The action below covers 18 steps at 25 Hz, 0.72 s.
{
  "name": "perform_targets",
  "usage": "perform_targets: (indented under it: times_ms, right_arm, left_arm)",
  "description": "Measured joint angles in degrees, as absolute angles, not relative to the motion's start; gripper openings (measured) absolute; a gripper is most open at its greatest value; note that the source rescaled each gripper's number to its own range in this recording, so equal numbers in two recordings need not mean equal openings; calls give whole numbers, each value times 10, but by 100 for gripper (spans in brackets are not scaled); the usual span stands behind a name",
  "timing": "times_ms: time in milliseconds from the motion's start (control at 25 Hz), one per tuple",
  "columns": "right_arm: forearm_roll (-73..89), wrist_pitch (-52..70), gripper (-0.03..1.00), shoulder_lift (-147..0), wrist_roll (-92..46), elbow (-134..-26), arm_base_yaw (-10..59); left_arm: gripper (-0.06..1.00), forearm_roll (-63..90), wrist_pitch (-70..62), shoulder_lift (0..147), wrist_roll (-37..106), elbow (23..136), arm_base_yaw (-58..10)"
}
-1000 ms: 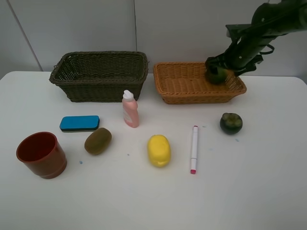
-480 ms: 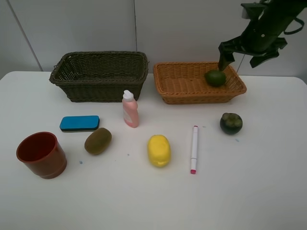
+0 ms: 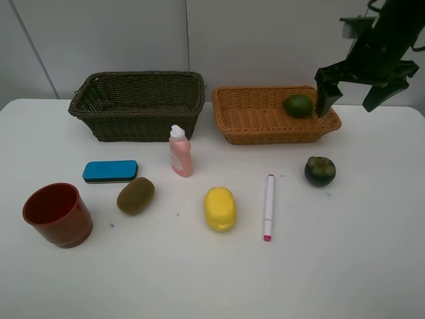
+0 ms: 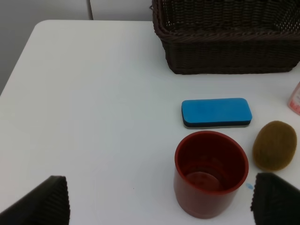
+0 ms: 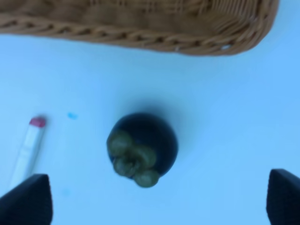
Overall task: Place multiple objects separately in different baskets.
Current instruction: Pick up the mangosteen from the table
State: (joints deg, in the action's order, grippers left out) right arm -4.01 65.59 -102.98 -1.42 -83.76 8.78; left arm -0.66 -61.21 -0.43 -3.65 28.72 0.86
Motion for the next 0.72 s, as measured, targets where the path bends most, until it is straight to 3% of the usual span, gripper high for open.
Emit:
perform_targets:
  times_ms: [400,720]
  right_arm:
    - [-4,518,100,-1030,-14,-692,88]
    - [-4,457,100,-1037,-14,-648,88]
  left_arm:
    - [100,-7,-612,-4,-36,287,9]
    - [100,-7,-612,-4,-36,287,9]
